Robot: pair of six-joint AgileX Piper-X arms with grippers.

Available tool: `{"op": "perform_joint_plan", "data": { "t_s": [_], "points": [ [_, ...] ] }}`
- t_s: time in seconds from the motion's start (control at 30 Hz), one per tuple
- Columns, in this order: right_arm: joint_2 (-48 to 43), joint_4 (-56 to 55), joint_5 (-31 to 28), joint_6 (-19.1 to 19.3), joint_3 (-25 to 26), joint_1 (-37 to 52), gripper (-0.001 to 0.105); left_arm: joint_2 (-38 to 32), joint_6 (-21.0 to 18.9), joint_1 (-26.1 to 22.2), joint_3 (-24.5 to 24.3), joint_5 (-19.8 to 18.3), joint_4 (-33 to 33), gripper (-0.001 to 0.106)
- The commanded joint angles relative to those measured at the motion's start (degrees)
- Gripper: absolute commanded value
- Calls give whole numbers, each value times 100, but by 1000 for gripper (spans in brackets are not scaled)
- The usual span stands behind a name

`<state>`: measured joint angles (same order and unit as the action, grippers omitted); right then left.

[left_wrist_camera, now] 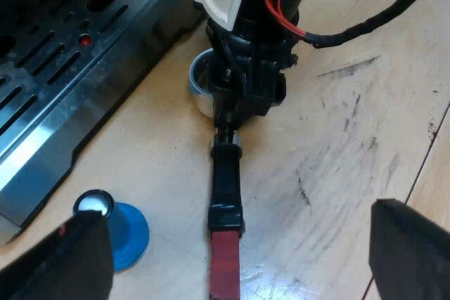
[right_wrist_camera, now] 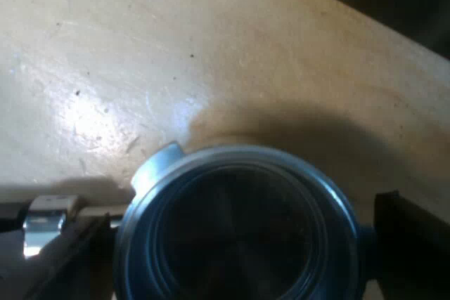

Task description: Put the handle in the coffee machine

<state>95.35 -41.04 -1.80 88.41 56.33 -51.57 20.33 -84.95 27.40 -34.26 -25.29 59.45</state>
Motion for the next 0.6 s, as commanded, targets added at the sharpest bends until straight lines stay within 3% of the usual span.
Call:
{"op": "perform_joint_plan", "data": {
  "t_s": [0.03,0.13,0.2,0.23,0.3,0.33,0.6],
  "points": [
    [-20,6,81,117,51,26,75,2,-3,1,-9,-30,-66,77],
    [-20,6,98,179,51,26,65,2,-3,1,-9,-30,-66,77],
    [-20,-5,98,165,51,26,41,2,-3,1,-9,-30,-66,77],
    [-20,-5,98,156,51,26,37,2,-3,1,-9,-30,-66,77],
    [-20,-118,98,137,93,26,7,2,-3,1,-9,-30,-66,77],
    [-20,-184,98,125,125,26,0,2,11,1,-9,-30,-66,77],
    [-116,-1032,80,-124,581,26,0,2,396,1,-9,-76,-66,77]
  ]
}}
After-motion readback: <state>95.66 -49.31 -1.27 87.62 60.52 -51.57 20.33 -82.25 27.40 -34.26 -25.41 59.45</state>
